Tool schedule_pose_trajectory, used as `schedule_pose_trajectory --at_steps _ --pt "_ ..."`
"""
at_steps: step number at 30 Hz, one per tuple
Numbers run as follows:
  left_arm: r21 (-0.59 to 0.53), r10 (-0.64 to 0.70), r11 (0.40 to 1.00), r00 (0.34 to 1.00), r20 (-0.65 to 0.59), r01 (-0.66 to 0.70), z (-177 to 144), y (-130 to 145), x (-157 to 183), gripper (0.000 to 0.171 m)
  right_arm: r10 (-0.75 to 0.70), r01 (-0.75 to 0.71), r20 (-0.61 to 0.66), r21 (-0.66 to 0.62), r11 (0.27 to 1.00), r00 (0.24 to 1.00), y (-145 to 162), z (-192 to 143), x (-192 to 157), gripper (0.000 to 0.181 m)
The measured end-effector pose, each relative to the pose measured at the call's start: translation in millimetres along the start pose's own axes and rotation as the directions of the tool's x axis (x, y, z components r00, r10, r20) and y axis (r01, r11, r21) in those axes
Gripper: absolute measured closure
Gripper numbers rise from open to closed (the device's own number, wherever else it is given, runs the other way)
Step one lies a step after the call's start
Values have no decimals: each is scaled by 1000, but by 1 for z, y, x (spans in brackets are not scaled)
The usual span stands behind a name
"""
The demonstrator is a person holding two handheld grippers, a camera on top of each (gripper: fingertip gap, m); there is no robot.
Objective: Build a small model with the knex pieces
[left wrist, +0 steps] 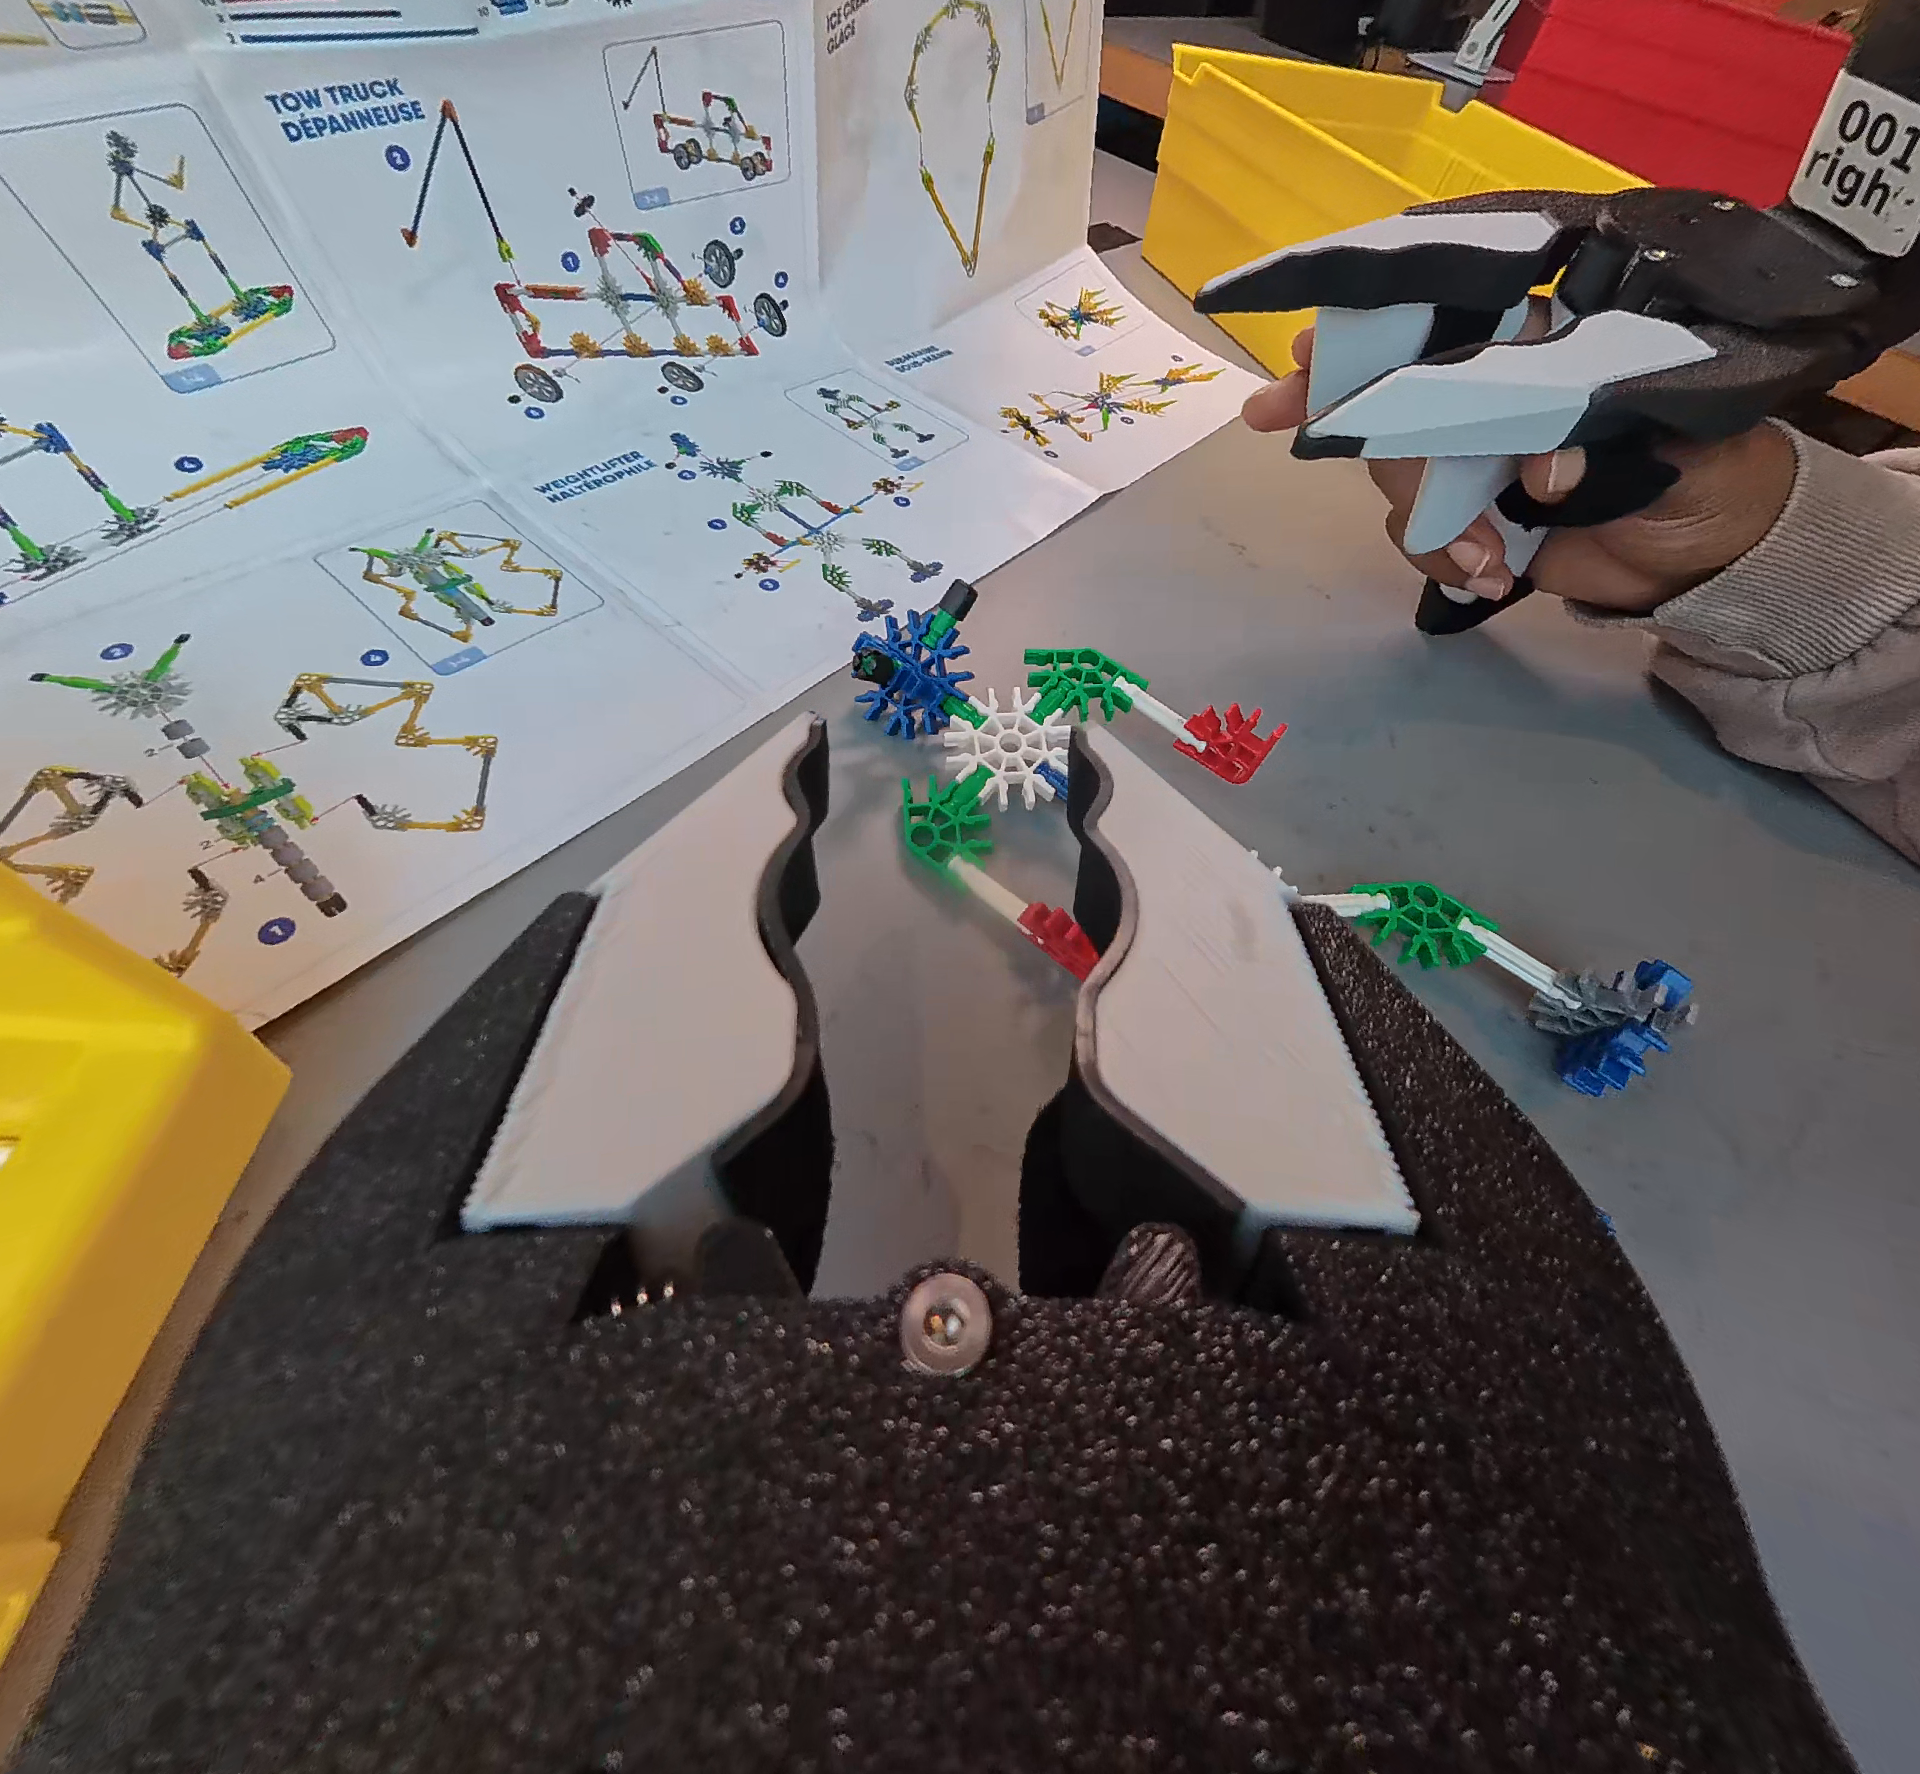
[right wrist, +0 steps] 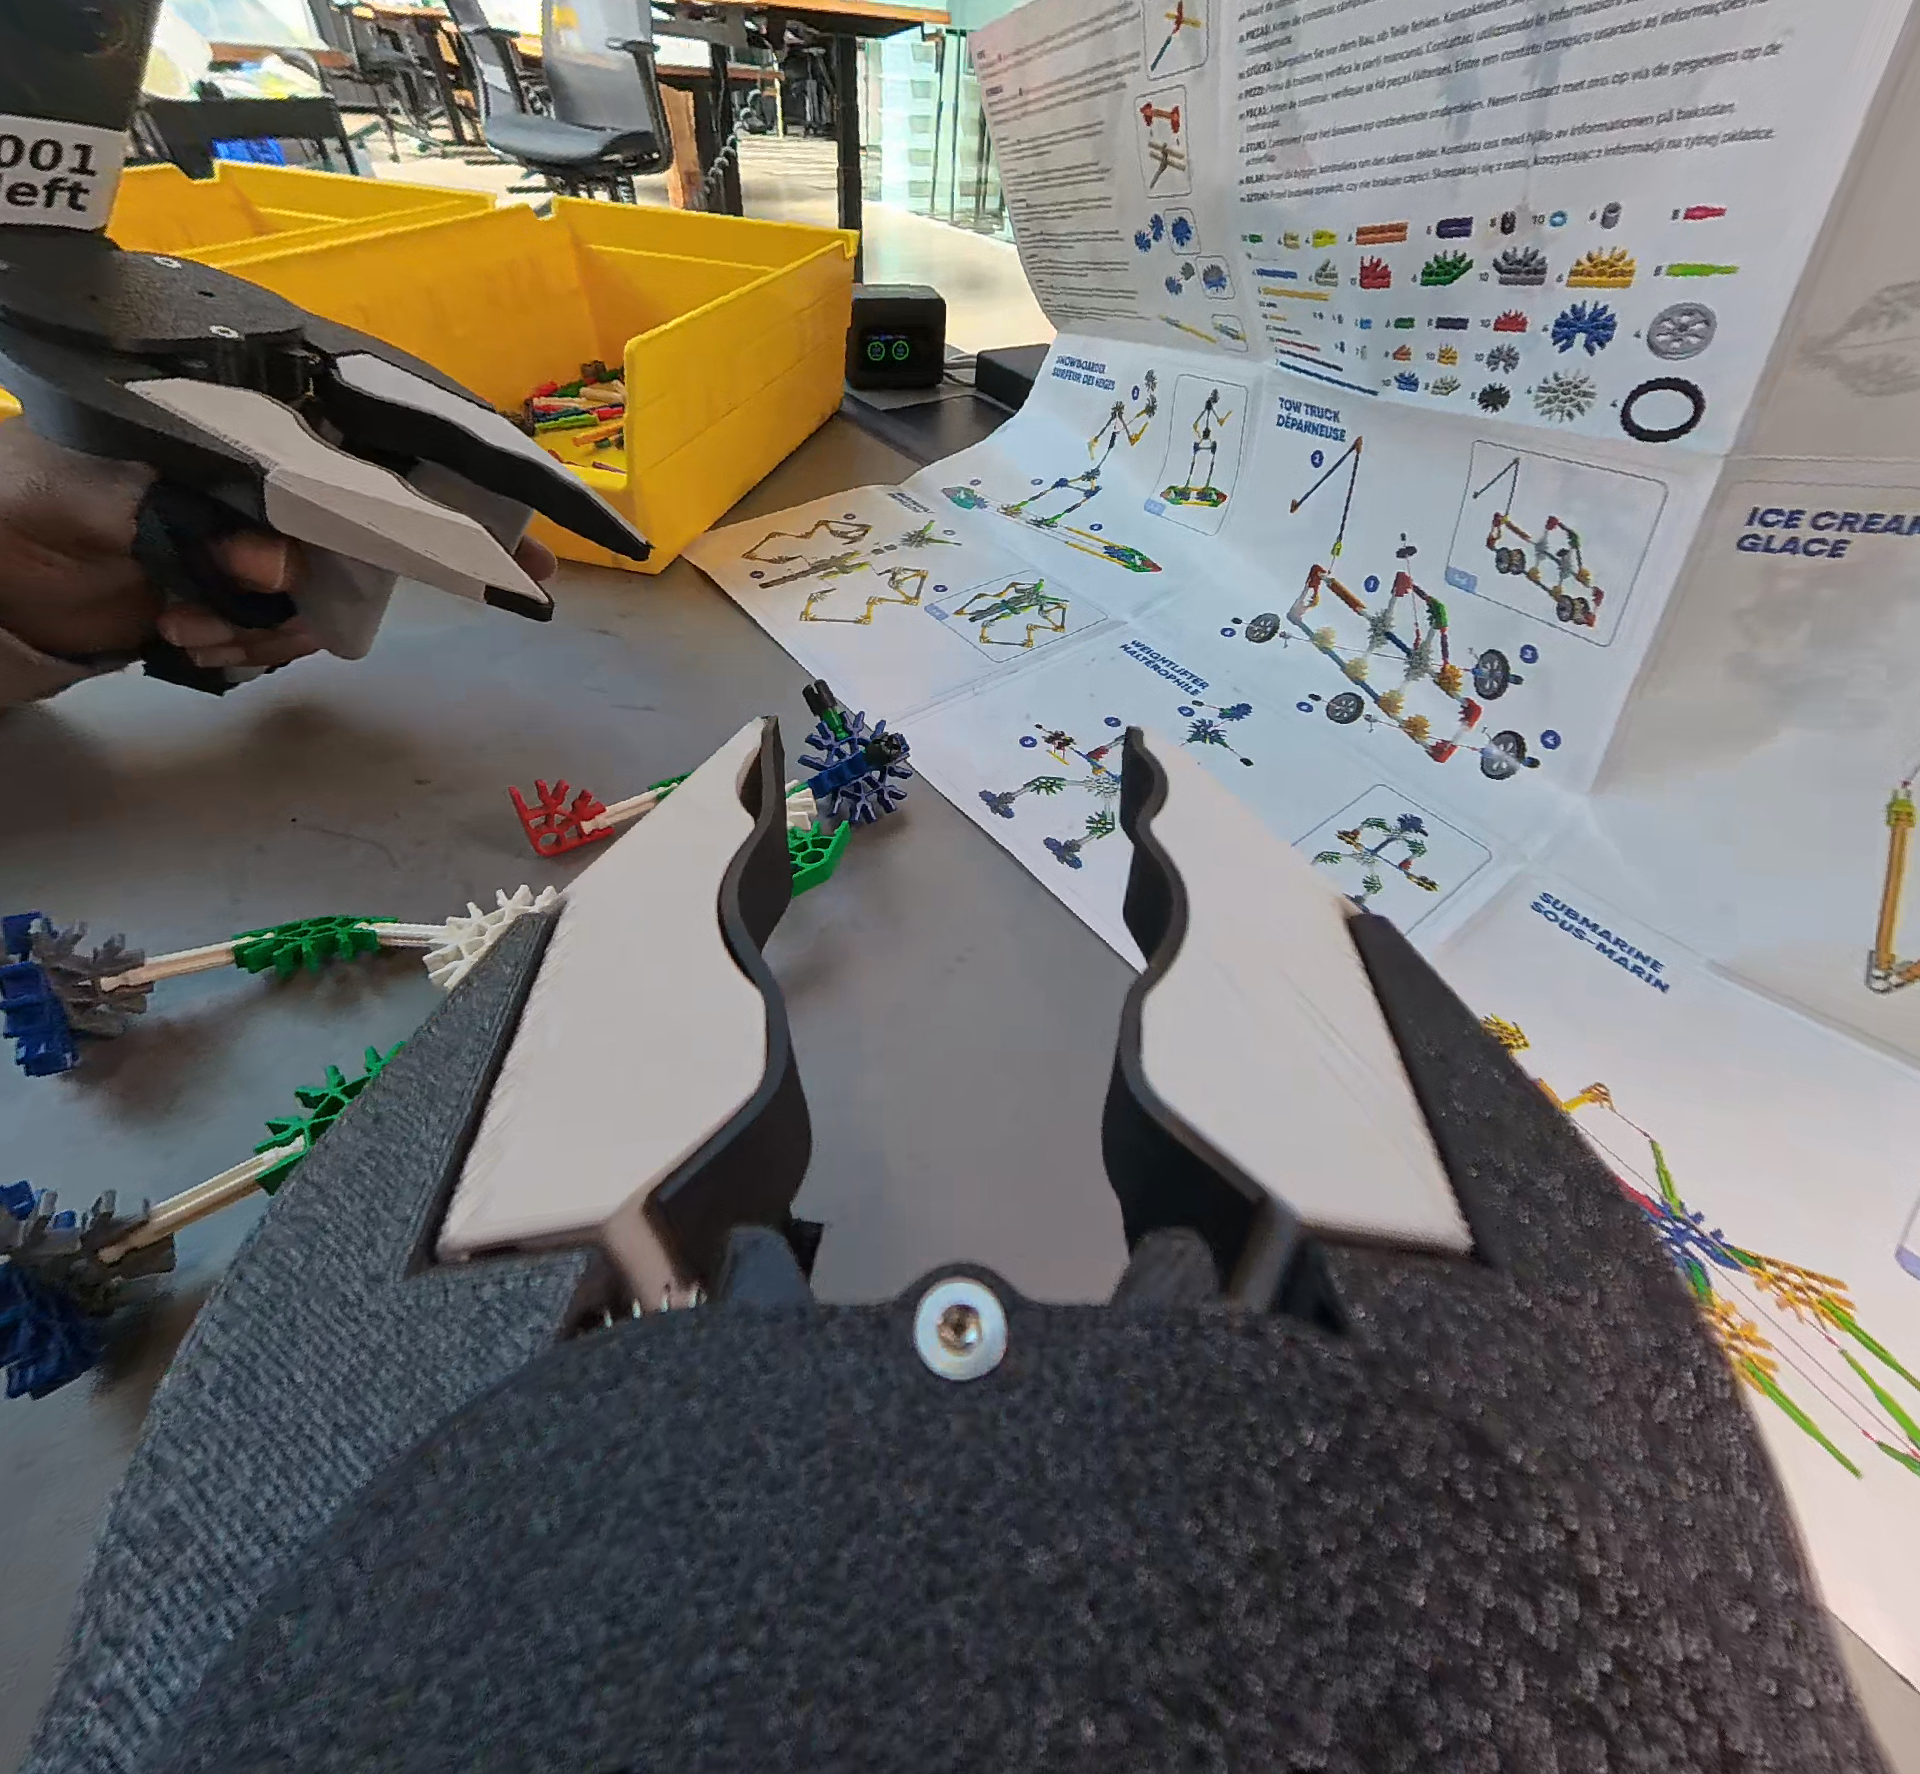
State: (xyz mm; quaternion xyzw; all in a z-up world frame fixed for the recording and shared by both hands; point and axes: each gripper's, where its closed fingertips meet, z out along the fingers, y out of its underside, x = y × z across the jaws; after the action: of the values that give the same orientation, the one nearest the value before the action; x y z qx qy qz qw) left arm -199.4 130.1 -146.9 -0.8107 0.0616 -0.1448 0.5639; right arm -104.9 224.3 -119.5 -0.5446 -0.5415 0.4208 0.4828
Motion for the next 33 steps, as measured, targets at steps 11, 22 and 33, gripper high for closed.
schedule_pose_trajectory --at_steps 11,22,33 --pt "-226 40 971 984 -173 -79 0 38 15 129 -7 6 -37 -30 1000 999 5 -1 8 129" --pt "-317 221 904 949 -226 -286 11 68 32 151 -241 322 306 -247 914 921 51 9 -75 147" --pt "-268 288 903 935 -207 -337 11 57 36 160 -362 465 320 -356 811 875 80 11 -76 166"
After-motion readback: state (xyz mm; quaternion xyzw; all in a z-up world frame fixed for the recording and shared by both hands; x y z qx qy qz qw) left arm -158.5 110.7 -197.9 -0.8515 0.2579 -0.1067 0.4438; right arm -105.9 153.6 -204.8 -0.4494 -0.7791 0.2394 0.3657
